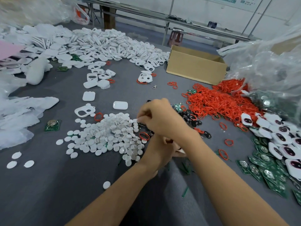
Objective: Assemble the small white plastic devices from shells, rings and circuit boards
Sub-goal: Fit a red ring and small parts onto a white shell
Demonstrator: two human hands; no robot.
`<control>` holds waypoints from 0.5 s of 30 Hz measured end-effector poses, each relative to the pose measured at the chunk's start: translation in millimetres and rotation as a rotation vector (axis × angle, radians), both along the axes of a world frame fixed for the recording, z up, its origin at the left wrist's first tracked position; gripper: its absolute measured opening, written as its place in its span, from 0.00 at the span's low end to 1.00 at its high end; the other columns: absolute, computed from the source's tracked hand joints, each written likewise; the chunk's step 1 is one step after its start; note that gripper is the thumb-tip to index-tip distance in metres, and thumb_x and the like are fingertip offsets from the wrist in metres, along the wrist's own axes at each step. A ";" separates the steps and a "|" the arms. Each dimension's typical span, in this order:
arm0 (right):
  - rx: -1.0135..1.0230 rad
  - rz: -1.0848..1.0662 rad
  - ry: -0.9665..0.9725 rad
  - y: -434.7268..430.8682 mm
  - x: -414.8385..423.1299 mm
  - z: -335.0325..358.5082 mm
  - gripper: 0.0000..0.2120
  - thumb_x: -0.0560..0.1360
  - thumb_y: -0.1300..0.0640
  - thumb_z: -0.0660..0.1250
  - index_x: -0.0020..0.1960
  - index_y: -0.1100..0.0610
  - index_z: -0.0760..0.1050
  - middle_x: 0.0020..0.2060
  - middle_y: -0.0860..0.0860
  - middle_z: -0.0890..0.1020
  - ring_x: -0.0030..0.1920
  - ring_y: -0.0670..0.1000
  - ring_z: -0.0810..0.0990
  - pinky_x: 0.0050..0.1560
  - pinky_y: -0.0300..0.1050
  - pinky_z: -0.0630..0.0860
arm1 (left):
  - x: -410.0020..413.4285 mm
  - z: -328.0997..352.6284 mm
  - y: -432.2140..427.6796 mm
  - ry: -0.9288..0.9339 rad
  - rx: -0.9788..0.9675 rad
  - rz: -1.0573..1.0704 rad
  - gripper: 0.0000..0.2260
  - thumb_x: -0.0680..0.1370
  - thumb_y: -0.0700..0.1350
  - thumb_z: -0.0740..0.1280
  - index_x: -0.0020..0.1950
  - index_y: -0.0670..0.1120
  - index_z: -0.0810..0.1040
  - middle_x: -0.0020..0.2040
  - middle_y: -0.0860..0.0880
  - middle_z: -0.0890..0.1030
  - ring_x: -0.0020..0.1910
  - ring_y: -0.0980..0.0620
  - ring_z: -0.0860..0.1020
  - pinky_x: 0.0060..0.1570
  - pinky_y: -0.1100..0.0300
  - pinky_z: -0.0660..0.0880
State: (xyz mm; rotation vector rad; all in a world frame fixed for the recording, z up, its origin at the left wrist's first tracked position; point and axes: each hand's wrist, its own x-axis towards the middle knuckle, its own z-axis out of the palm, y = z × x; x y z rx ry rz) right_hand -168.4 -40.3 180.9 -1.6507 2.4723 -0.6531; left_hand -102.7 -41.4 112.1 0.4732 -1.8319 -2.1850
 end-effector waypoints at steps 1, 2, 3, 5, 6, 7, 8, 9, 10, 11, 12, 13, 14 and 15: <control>-0.067 -0.025 -0.031 10.7 -3.3 3.8 0.04 0.72 0.62 0.71 0.40 0.57 0.84 0.34 0.48 0.83 0.32 0.42 0.77 0.43 0.37 0.73 | 0.3 1.2 -0.1 0.009 0.021 0.019 0.10 0.77 0.26 0.59 0.51 0.36 0.77 0.39 0.44 0.82 0.41 0.52 0.83 0.42 0.56 0.83; -0.153 -0.064 -0.078 23.7 -7.1 6.4 0.03 0.71 0.61 0.72 0.39 0.57 0.83 0.33 0.47 0.84 0.31 0.41 0.78 0.42 0.35 0.74 | -0.2 1.0 -0.8 0.016 0.034 0.036 0.10 0.77 0.26 0.60 0.54 0.34 0.77 0.42 0.42 0.82 0.45 0.46 0.83 0.45 0.53 0.83; -0.249 -0.113 -0.137 38.2 -11.0 7.7 0.03 0.70 0.61 0.74 0.38 0.57 0.83 0.33 0.47 0.84 0.32 0.42 0.80 0.42 0.38 0.77 | 0.0 2.1 -0.5 0.028 0.053 0.055 0.10 0.78 0.27 0.61 0.56 0.34 0.77 0.44 0.40 0.83 0.47 0.44 0.83 0.46 0.53 0.83; -0.404 -0.199 -0.232 67.6 -17.9 5.5 0.05 0.70 0.64 0.74 0.36 0.58 0.80 0.34 0.49 0.85 0.35 0.49 0.84 0.42 0.46 0.81 | 0.5 0.0 -1.1 0.033 0.094 0.093 0.10 0.78 0.28 0.61 0.55 0.35 0.78 0.48 0.37 0.84 0.47 0.46 0.83 0.43 0.59 0.82; -0.445 -0.228 -0.250 80.7 -20.3 2.2 0.06 0.70 0.65 0.74 0.36 0.59 0.79 0.35 0.50 0.85 0.36 0.51 0.84 0.41 0.47 0.81 | 0.8 -0.7 -0.9 0.026 0.100 0.115 0.09 0.78 0.29 0.62 0.55 0.37 0.78 0.49 0.38 0.84 0.46 0.48 0.83 0.41 0.61 0.82; -0.466 -0.250 -0.252 91.6 -21.8 -2.2 0.06 0.70 0.65 0.74 0.37 0.60 0.78 0.35 0.50 0.85 0.36 0.52 0.84 0.40 0.47 0.81 | 0.9 -1.0 -0.5 0.016 0.115 0.134 0.09 0.78 0.29 0.62 0.54 0.38 0.79 0.49 0.39 0.84 0.45 0.49 0.83 0.41 0.62 0.81; -0.475 -0.267 -0.239 100.6 -22.3 -7.2 0.06 0.70 0.66 0.74 0.37 0.60 0.78 0.34 0.51 0.84 0.35 0.52 0.83 0.39 0.46 0.80 | 0.5 -1.1 -0.6 0.010 0.124 0.151 0.09 0.78 0.30 0.63 0.53 0.39 0.79 0.49 0.40 0.84 0.45 0.50 0.83 0.41 0.61 0.81; -0.479 -0.278 -0.217 107.8 -22.0 -12.7 0.07 0.69 0.66 0.74 0.37 0.58 0.79 0.33 0.50 0.83 0.34 0.51 0.81 0.38 0.46 0.79 | -0.1 -1.5 -0.3 0.008 0.135 0.164 0.09 0.78 0.30 0.63 0.52 0.40 0.79 0.48 0.41 0.85 0.45 0.50 0.84 0.42 0.61 0.82; -0.480 -0.287 -0.188 113.2 -21.0 -18.3 0.08 0.68 0.66 0.75 0.37 0.55 0.79 0.33 0.49 0.83 0.33 0.49 0.80 0.38 0.44 0.78 | -0.8 -2.4 -0.2 0.006 0.138 0.170 0.09 0.78 0.30 0.63 0.52 0.40 0.79 0.48 0.42 0.85 0.45 0.50 0.84 0.42 0.61 0.82; -0.481 -0.291 -0.157 117.1 -18.9 -23.6 0.10 0.67 0.65 0.77 0.37 0.53 0.79 0.32 0.47 0.82 0.32 0.47 0.79 0.37 0.42 0.77 | -1.3 -3.2 0.0 0.010 0.140 0.174 0.09 0.78 0.29 0.63 0.51 0.41 0.79 0.47 0.43 0.85 0.45 0.51 0.84 0.41 0.61 0.81; -0.482 -0.290 -0.118 119.8 -16.8 -28.5 0.11 0.66 0.64 0.78 0.39 0.52 0.79 0.31 0.45 0.82 0.32 0.46 0.79 0.37 0.38 0.76 | -1.4 -3.4 0.4 0.015 0.135 0.172 0.10 0.78 0.30 0.63 0.50 0.42 0.79 0.46 0.44 0.85 0.44 0.52 0.84 0.41 0.61 0.81; -0.479 -0.282 -0.075 121.2 -14.4 -33.0 0.11 0.65 0.64 0.78 0.41 0.52 0.80 0.32 0.43 0.82 0.33 0.45 0.79 0.37 0.34 0.74 | -1.6 -3.0 1.0 0.024 0.136 0.163 0.10 0.78 0.30 0.63 0.49 0.43 0.79 0.45 0.45 0.85 0.43 0.54 0.84 0.40 0.61 0.81; -0.467 -0.270 -0.022 121.7 -12.5 -37.0 0.11 0.64 0.63 0.79 0.43 0.52 0.82 0.34 0.43 0.83 0.34 0.45 0.79 0.38 0.30 0.72 | -1.5 -2.4 1.4 0.026 0.133 0.158 0.10 0.78 0.30 0.63 0.48 0.43 0.79 0.44 0.46 0.84 0.41 0.54 0.84 0.40 0.62 0.81; -0.443 -0.254 0.036 121.2 -11.3 -40.2 0.11 0.64 0.63 0.79 0.44 0.53 0.83 0.35 0.44 0.83 0.35 0.45 0.78 0.40 0.29 0.71 | -1.6 -2.1 1.7 0.029 0.134 0.155 0.10 0.78 0.29 0.63 0.48 0.43 0.79 0.43 0.46 0.84 0.40 0.55 0.83 0.39 0.62 0.80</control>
